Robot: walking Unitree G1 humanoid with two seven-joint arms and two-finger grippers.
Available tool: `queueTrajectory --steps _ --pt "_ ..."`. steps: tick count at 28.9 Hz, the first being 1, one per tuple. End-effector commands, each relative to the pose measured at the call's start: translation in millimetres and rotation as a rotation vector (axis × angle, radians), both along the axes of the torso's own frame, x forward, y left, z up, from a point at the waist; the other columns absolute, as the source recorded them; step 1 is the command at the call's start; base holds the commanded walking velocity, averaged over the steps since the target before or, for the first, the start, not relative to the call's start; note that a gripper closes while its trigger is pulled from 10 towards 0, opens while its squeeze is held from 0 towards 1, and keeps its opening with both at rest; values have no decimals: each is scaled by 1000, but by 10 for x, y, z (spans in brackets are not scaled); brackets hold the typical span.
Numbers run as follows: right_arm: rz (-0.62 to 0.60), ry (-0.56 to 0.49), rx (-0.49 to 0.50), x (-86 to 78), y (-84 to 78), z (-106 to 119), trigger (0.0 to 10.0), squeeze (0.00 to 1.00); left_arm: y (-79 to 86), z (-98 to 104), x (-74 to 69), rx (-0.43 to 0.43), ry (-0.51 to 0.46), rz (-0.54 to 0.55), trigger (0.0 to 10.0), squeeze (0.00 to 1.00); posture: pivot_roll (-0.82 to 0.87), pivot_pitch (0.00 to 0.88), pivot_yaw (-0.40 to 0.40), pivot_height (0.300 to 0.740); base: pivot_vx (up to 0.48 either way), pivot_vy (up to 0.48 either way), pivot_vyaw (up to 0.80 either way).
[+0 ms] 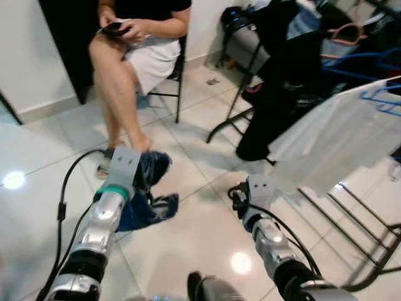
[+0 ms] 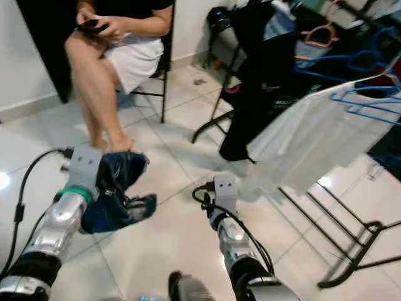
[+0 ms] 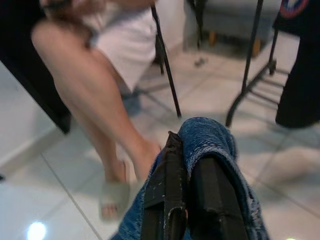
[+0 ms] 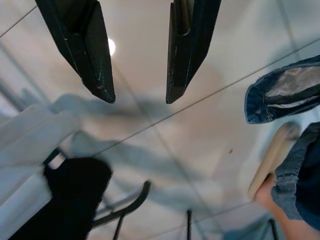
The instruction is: Hang hanger
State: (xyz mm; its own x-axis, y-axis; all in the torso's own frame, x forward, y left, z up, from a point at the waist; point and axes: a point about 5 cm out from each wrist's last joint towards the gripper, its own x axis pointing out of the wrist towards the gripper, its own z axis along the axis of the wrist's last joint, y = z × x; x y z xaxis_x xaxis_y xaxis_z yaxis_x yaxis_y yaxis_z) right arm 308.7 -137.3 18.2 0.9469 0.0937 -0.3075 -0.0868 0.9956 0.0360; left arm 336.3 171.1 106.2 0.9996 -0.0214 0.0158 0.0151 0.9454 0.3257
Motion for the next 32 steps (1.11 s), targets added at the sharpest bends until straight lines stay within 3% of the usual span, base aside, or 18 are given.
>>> queueTrajectory --steps 1,2,5,8,15,19,32 --pt "11 46 4 -70 16 -91 10000 0 31 -20 -11 37 6 38 10000 0 192 81 -77 733 0 0 -750" --pt "11 46 4 -70 16 -91 10000 0 31 -20 -11 37 6 38 10000 0 192 81 -77 733 0 0 -750" --pt "2 19 -5 -32 -55 -41 10000 0 64 208 -65 64 -120 21 10000 0 175 80 -72 733 0 0 -746" --pt "4 3 -6 -22 -52 -20 10000 0 66 218 -79 71 -126 17 10000 0 168 78 -70 733 0 0 -740" --pt "69 -76 -21 9 70 71 10000 0 124 213 -135 4 -130 58 10000 0 164 69 -74 733 0 0 0" --pt "122 -71 -17 27 179 86 10000 0 55 313 -109 -16 -152 78 10000 0 196 73 -104 733 0 0 0" --pt "121 -85 -28 110 158 166 10000 0 -168 399 -63 -62 -157 121 10000 0 194 65 -106 733 0 0 0"
